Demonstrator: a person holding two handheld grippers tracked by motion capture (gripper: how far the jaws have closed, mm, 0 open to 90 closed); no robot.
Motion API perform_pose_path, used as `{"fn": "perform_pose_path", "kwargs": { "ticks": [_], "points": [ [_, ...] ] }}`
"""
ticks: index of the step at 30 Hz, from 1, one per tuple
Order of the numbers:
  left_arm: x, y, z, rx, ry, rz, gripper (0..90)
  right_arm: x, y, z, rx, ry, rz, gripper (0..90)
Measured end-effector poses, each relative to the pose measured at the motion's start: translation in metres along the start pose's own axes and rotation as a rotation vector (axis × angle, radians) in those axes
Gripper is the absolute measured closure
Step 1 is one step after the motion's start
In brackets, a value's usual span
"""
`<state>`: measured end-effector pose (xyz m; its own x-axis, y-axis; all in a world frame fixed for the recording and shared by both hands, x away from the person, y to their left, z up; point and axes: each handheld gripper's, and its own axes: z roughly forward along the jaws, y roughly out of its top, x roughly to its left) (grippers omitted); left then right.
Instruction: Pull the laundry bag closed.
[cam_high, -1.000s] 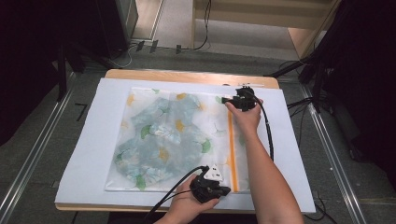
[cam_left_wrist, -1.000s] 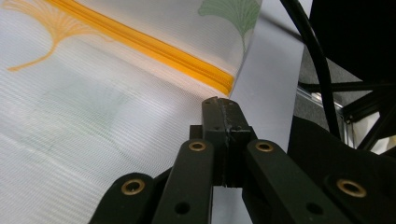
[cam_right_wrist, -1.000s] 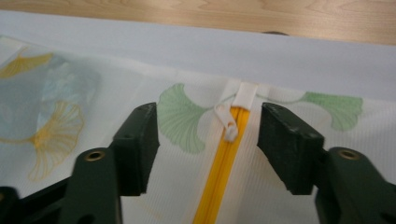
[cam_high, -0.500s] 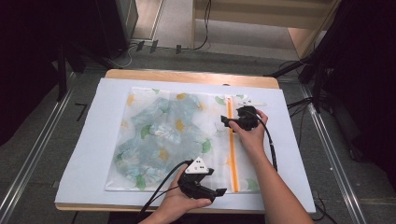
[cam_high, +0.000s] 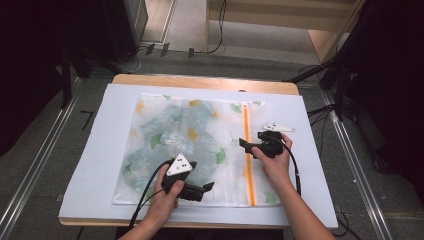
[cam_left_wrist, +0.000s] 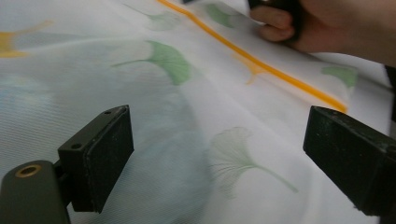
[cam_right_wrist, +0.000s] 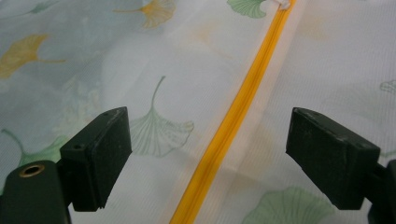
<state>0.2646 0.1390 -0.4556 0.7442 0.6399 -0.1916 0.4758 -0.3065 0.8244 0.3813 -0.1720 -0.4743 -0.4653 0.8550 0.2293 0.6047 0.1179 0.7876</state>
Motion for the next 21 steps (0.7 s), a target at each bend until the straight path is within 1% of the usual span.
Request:
{"fn": "perform_pose_path", "kwargs": {
  "ticks": [2, 4, 5, 8, 10, 11, 12, 14, 15, 17, 19, 21],
  "points": [
    [0.008, -0.001, -0.006, 0.005, 0.035, -0.001, 11.1, 0.003, -0.005, -0.005, 0.001, -0.004, -0.014, 14.6],
    [0.016, -0.001, -0.012, 0.003, 0.058, -0.022, 13.8, 0.004, -0.009, -0.010, 0.004, -0.008, -0.024, 14.6],
    [0.021, -0.002, -0.015, -0.009, 0.070, -0.029, 13.8, 0.005, -0.012, -0.013, -0.001, -0.012, -0.033, 14.6],
    [0.031, -0.002, -0.025, -0.030, 0.097, -0.051, 13.8, 0.005, -0.019, -0.021, -0.004, 0.000, -0.040, 14.6],
    [0.038, -0.002, -0.031, -0.034, 0.114, -0.058, 12.8, 0.005, -0.024, -0.028, -0.008, 0.016, -0.026, 14.6],
    [0.040, -0.002, -0.033, -0.038, 0.118, -0.062, 10.4, 0.005, -0.027, -0.030, -0.007, 0.020, -0.021, 14.6],
    [0.043, -0.003, -0.036, -0.040, 0.116, -0.056, 8.3, 0.006, -0.029, -0.032, -0.009, 0.021, -0.024, 14.6],
    [0.048, -0.005, -0.042, -0.031, 0.135, -0.044, 8.2, 0.007, -0.033, -0.036, -0.008, 0.025, -0.029, 14.6],
    [0.051, -0.006, -0.045, -0.032, 0.141, -0.045, 8.2, 0.008, -0.035, -0.038, -0.012, 0.028, -0.028, 14.6],
    [0.057, -0.008, -0.053, -0.035, 0.166, -0.052, 8.2, 0.009, -0.038, -0.045, -0.021, 0.034, -0.027, 14.6],
    [0.065, -0.011, -0.060, -0.040, 0.179, -0.060, 8.2, 0.009, -0.041, -0.052, -0.033, 0.044, -0.026, 14.6],
    [0.071, -0.014, -0.067, -0.037, 0.199, -0.066, 8.2, 0.009, -0.044, -0.058, -0.036, 0.038, -0.028, 14.6]
  ]
}}
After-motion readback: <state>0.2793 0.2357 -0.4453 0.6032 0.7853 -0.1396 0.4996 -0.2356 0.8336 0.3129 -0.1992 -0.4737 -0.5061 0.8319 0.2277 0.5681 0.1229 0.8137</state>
